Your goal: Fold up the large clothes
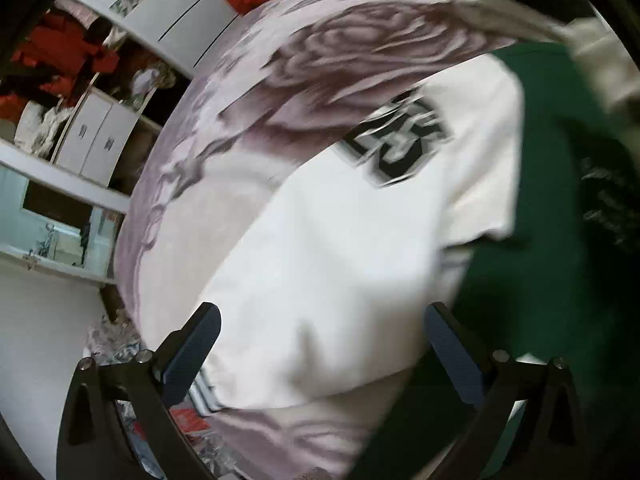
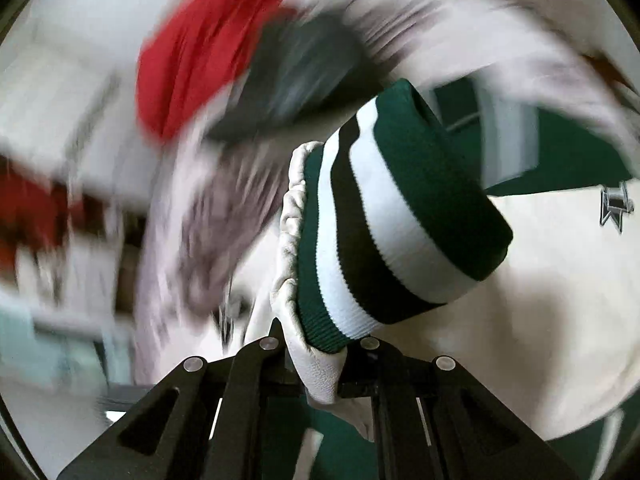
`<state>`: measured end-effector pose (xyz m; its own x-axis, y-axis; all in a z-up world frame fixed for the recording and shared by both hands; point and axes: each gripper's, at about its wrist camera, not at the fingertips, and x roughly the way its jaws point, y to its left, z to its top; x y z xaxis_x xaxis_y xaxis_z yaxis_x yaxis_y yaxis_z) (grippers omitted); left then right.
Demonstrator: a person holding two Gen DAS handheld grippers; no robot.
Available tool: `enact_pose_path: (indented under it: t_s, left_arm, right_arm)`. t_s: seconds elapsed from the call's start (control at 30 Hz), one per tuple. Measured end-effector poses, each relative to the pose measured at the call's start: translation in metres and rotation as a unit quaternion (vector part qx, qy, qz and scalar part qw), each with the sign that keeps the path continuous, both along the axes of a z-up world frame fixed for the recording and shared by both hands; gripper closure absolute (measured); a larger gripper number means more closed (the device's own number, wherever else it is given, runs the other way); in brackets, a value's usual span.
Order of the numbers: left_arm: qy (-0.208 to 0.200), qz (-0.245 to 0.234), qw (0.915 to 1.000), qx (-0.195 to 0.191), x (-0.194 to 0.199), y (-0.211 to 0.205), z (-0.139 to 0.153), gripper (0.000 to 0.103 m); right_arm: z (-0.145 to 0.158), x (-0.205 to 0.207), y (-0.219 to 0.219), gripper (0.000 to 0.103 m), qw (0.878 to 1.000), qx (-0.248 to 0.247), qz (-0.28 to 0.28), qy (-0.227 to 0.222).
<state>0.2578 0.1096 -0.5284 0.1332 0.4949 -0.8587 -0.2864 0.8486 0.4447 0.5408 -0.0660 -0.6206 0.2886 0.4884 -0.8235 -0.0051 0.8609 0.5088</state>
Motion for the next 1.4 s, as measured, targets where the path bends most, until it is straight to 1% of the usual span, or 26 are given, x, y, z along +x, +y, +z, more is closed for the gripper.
enact_pose_path:
  t_s: [0.1, 0.17, 0.2, 0.23, 0.3, 0.37, 0.43, 0.47, 0.53, 0.6, 0.67, 0.73, 0.77, 0.83, 0.9, 0.97, 1.0, 1.07, 1.1, 1.17, 1.2, 1.23, 1.27, 1.3, 1.33, 1.4]
  left_arm:
    - [0.014, 0.009, 0.9999, -0.004, -0.016, 0.027, -0.005, 0.0]
    - [0.02, 0.015, 0.9996, -0.014, -0.026, 0.04, -0.007, 0.0]
    - [0.022, 0.017, 0.9994, -0.019, -0.031, 0.047, -0.008, 0.0]
    - [0.023, 0.019, 0.9994, -0.02, -0.037, 0.054, -0.009, 0.0]
    - [0.028, 0.019, 0.9993, -0.018, -0.046, 0.063, -0.011, 0.0]
    - [0.033, 0.027, 0.999, -0.016, -0.054, 0.071, -0.012, 0.0]
    - [0.039, 0.042, 0.9982, -0.015, -0.064, 0.079, -0.015, 0.0]
    - [0.044, 0.048, 0.9978, -0.014, -0.068, 0.082, -0.017, 0.0]
    - [0.055, 0.067, 0.9962, -0.007, -0.076, 0.084, -0.02, 0.0]
    - [0.067, 0.09, 0.9936, -0.011, -0.084, 0.088, -0.026, 0.0]
    - [0.071, 0.112, 0.9909, -0.019, -0.09, 0.092, -0.029, 0.0]
    - [0.074, 0.129, 0.9887, -0.022, -0.098, 0.096, -0.031, 0.0]
    - [0.075, 0.135, 0.9878, -0.023, -0.102, 0.098, -0.031, 0.0]
    - [0.077, 0.15, 0.9853, -0.028, -0.113, 0.104, -0.032, 0.0]
    - [0.074, 0.171, 0.9816, -0.044, -0.127, 0.111, -0.031, 0.0]
    - [0.068, 0.193, 0.9766, -0.065, -0.141, 0.12, -0.03, 0.0]
    - [0.063, 0.209, 0.9726, -0.08, -0.15, 0.126, -0.03, 0.0]
    - [0.045, 0.235, 0.9652, -0.105, -0.165, 0.137, -0.03, 0.0]
    - [0.032, 0.252, 0.9592, -0.125, -0.174, 0.144, -0.032, 0.0]
    - [0.013, 0.28, 0.9447, -0.171, -0.184, 0.158, -0.038, 0.0]
    - [-0.003, 0.298, 0.9319, -0.206, -0.19, 0.165, -0.043, 0.0]
    - [-0.017, 0.311, 0.922, -0.231, -0.195, 0.171, -0.045, 0.0]
    - [-0.032, 0.322, 0.9125, -0.25, -0.2, 0.176, -0.047, 0.0]
    - [-0.05, 0.332, 0.903, -0.269, -0.205, 0.18, -0.047, 0.0]
    - [-0.062, 0.336, 0.8974, -0.28, -0.209, 0.184, -0.047, 0.0]
    - [-0.069, 0.339, 0.8929, -0.288, -0.215, 0.19, -0.047, 0.0]
  right_arm:
    - [-0.059, 0.006, 0.109, 0.092, 0.991, -0.064, 0.111, 0.043]
    - [-0.096, -0.008, 0.134, 0.086, 0.982, -0.075, 0.139, 0.101]
    - [-0.104, -0.019, 0.122, 0.078, 0.984, -0.054, 0.123, 0.114]
    - [-0.101, -0.033, 0.114, 0.061, 0.988, -0.034, 0.101, 0.115]
    - [-0.079, -0.05, 0.074, 0.048, 0.994, -0.01, 0.045, 0.103]
    - [-0.059, -0.075, 0.019, 0.047, 0.996, -0.039, -0.019, 0.082]
    - [-0.054, -0.103, -0.034, 0.047, 0.986, -0.111, -0.082, 0.098]
    - [-0.059, -0.114, -0.058, 0.047, 0.977, -0.142, -0.104, 0.118]
    - [-0.09, -0.131, -0.098, 0.047, 0.956, -0.195, -0.12, 0.183]
    - [-0.119, -0.133, -0.125, 0.047, 0.947, -0.202, -0.114, 0.222]
    - [-0.136, -0.124, -0.131, 0.048, 0.95, -0.213, -0.104, 0.204]
    - [-0.129, -0.109, -0.147, 0.051, 0.945, -0.241, -0.161, 0.152]
    - [-0.126, -0.105, -0.156, 0.052, 0.941, -0.238, -0.192, 0.144]
    - [-0.124, -0.106, -0.177, 0.053, 0.923, -0.238, -0.266, 0.143]
    - [-0.128, -0.111, -0.182, 0.053, 0.915, -0.24, -0.282, 0.161]
    - [-0.136, -0.122, -0.174, 0.052, 0.925, -0.205, -0.24, 0.21]
    - [-0.129, -0.132, -0.175, 0.052, 0.927, -0.201, -0.225, 0.222]
    - [-0.114, -0.151, -0.148, 0.052, 0.93, -0.199, -0.201, 0.236]
    - [-0.103, -0.162, -0.122, 0.052, 0.936, -0.18, -0.196, 0.23]
    - [-0.089, -0.173, -0.076, 0.048, 0.954, -0.106, -0.183, 0.212]
    - [-0.093, -0.174, -0.046, 0.04, 0.96, -0.042, -0.173, 0.216]
    - [-0.102, -0.172, -0.02, 0.039, 0.959, 0.031, -0.17, 0.224]
    - [-0.115, -0.169, 0.009, 0.037, 0.95, 0.123, -0.172, 0.229]
    - [-0.136, -0.164, 0.049, 0.033, 0.932, 0.203, -0.177, 0.242]
    - [-0.147, -0.151, 0.068, 0.033, 0.924, 0.226, -0.181, 0.249]
    - [-0.187, -0.143, 0.119, 0.033, 0.905, 0.266, -0.207, 0.262]
